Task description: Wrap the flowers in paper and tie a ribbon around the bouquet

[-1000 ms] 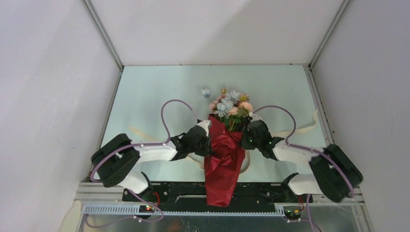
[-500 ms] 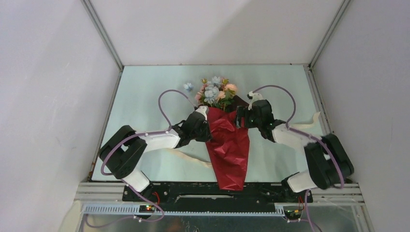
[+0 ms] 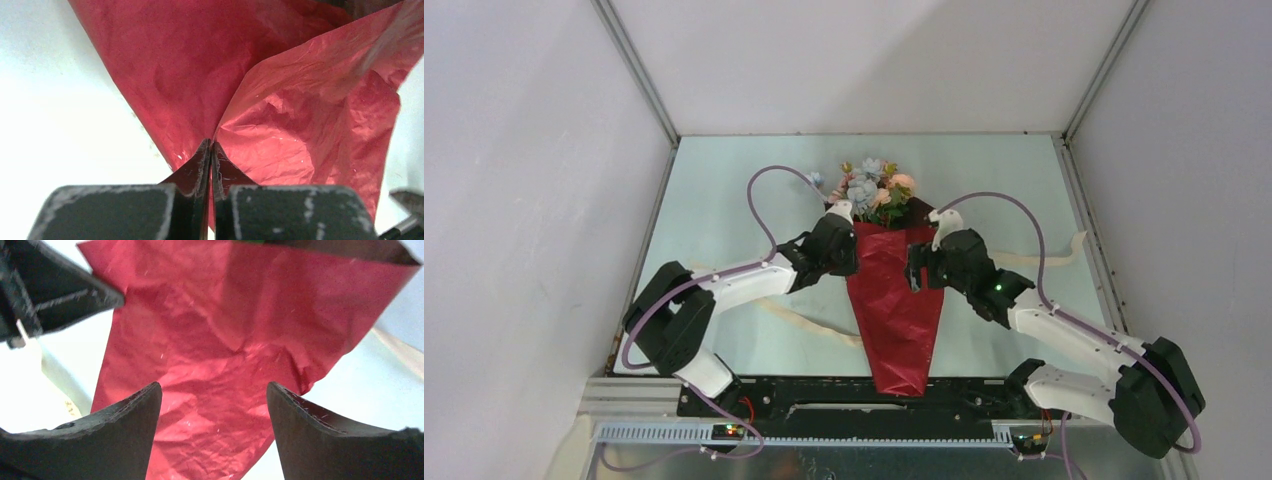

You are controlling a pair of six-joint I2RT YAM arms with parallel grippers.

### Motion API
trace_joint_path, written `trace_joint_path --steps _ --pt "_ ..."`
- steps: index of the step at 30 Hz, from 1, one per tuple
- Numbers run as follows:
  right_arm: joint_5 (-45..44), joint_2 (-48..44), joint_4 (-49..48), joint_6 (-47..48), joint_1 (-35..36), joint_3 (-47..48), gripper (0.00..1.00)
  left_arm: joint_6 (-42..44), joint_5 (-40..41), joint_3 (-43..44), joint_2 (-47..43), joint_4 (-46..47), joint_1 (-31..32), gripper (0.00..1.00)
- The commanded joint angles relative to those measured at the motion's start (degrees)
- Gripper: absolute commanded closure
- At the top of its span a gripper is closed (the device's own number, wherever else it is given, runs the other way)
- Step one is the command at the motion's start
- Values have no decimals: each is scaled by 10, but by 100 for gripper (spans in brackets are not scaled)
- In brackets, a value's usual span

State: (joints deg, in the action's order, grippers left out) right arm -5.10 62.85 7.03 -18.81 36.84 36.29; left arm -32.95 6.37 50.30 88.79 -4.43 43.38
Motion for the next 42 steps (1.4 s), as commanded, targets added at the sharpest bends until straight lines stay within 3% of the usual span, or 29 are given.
trace_joint_path --steps 1,8,12,17,18,22,25,28,32,36,41,42 --pt "-22 16 2 17 31 -4 21 3 25 25 27 -23 -15 96" --pt "41 118 -109 -2 78 -12 26 -14 18 -2 41 -3 -46 100" --pt "21 174 -159 -1 102 -12 27 -18 27 -24 38 7 -56 100" --pt "-18 219 -155 -6 105 -13 34 -17 17 -27 46 5 -68 99" --pt "-27 228 -153 -6 106 -13 35 -11 14 -25 43 2 -68 96" --pt "-29 248 -152 -8 115 -13 35 0 7 -4 -3 -39 -67 66" --pt "-32 248 -155 -7 122 -13 36 -5 47 2 -80 -80 -53 44" --pt "-37 236 -152 -8 126 -13 35 -15 69 -5 -143 -113 -22 35" --pt "-36 221 -150 -23 123 -13 35 -3 -36 -64 -217 -31 41 40" --pt "-28 211 -143 -48 117 -13 36 13 -188 -178 -236 135 127 56" --pt "1 186 -160 -77 104 -33 37 -16 -214 -273 -186 336 193 61" --pt "7 183 -165 -81 102 -37 38 -27 -217 -281 -155 349 195 67"
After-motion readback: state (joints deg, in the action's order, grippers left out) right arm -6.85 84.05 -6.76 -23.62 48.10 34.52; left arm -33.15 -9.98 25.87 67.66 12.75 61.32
